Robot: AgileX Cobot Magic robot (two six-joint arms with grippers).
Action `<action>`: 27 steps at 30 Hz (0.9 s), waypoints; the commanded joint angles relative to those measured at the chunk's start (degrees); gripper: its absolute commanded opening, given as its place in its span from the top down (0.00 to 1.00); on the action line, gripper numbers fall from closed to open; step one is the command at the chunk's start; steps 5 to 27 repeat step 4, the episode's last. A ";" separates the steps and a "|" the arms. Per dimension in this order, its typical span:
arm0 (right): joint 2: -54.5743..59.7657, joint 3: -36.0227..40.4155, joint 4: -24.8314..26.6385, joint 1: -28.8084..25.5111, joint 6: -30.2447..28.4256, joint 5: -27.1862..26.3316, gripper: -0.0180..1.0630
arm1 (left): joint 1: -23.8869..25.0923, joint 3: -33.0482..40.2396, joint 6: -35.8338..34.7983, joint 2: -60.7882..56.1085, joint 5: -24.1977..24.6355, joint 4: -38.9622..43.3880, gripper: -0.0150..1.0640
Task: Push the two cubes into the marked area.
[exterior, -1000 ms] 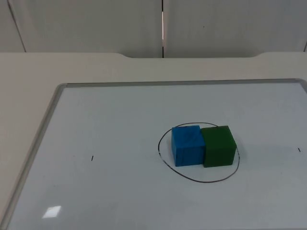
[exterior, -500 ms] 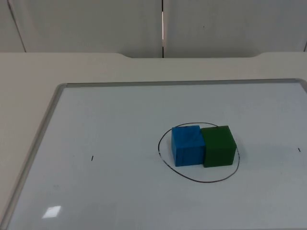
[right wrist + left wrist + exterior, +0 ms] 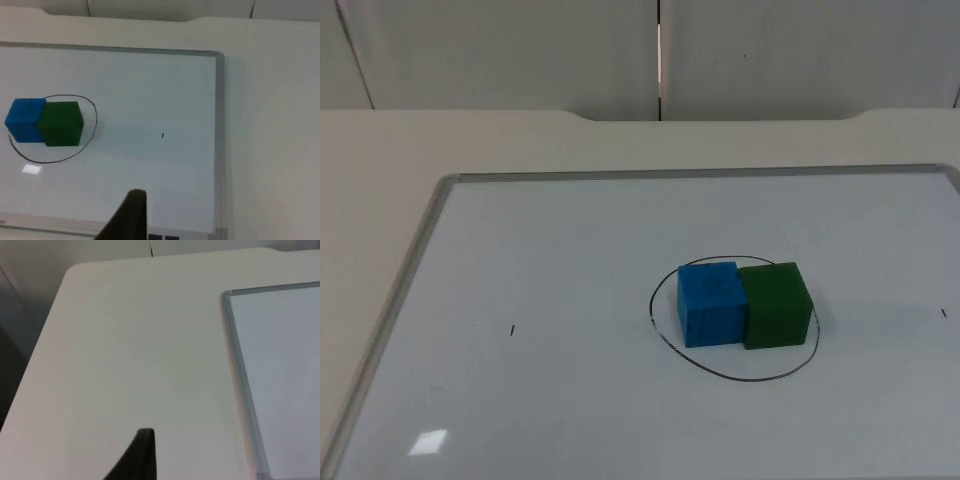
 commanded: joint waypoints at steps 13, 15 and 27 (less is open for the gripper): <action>-0.26 0.44 -0.24 -3.09 0.15 -0.18 0.01 | 0.19 0.40 -0.29 -0.23 0.06 0.43 0.01; -0.26 0.44 -0.24 -3.09 0.15 -0.18 0.01 | 0.19 0.40 -0.29 -0.23 0.06 0.43 0.01; -0.26 0.44 -0.24 -3.09 0.15 -0.18 0.01 | 0.19 0.40 -0.29 -0.23 0.06 0.43 0.01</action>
